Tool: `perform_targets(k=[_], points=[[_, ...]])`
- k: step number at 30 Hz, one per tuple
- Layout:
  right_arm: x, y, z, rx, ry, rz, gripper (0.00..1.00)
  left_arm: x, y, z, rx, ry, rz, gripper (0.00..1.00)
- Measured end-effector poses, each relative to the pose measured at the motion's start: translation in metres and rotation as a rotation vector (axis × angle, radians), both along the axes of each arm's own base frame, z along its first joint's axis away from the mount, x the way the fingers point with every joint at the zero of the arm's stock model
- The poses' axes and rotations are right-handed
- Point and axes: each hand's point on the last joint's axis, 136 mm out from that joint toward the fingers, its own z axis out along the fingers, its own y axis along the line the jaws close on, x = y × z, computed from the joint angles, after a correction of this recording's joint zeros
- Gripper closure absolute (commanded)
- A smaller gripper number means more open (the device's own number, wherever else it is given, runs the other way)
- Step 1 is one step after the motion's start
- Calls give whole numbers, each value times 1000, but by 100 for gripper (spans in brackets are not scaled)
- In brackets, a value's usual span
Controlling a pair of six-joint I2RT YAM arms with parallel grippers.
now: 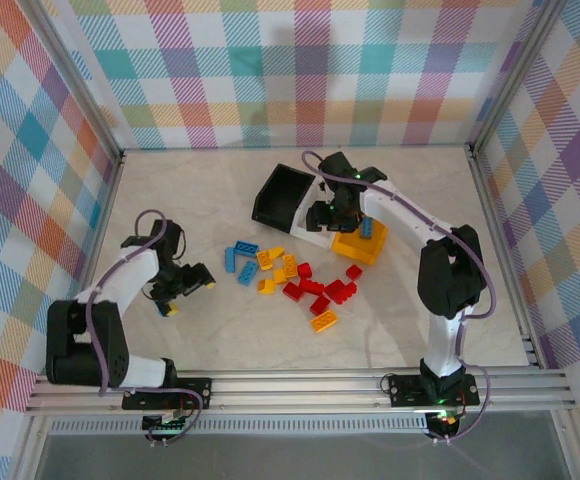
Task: Sort the legos into containers by color
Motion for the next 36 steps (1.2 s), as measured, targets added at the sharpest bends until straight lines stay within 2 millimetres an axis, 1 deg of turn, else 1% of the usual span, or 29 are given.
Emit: perform_targets(k=[3,5,8,10,12,19,22,27,30,36], points=[[-1,0,-3,-1,5,0,37,-2,21,15,46,-11,56,0],[-1,1,-4,2,4,-1,36,0,34,20,70,-14,80,0],[-2,3,-4,8,6,3,36,-1,51,19,91,11,124,0],[-2,4,-4,12,5,7,36,-3,62,14,107,41,140,0],[-3,5,-5,19,6,9,36,-3,67,9,116,67,134,0],[-4,6,-8,20,12,20,37,-5,68,-10,107,144,77,1],[-4,6,-8,20,11,23,39,-4,66,-17,87,160,56,8],[-5,7,-8,25,14,25,44,1,61,-24,54,158,30,25],[-5,7,-8,26,15,25,46,3,60,-25,47,151,25,27],[-5,7,-8,26,14,24,49,1,60,-27,52,168,22,33]])
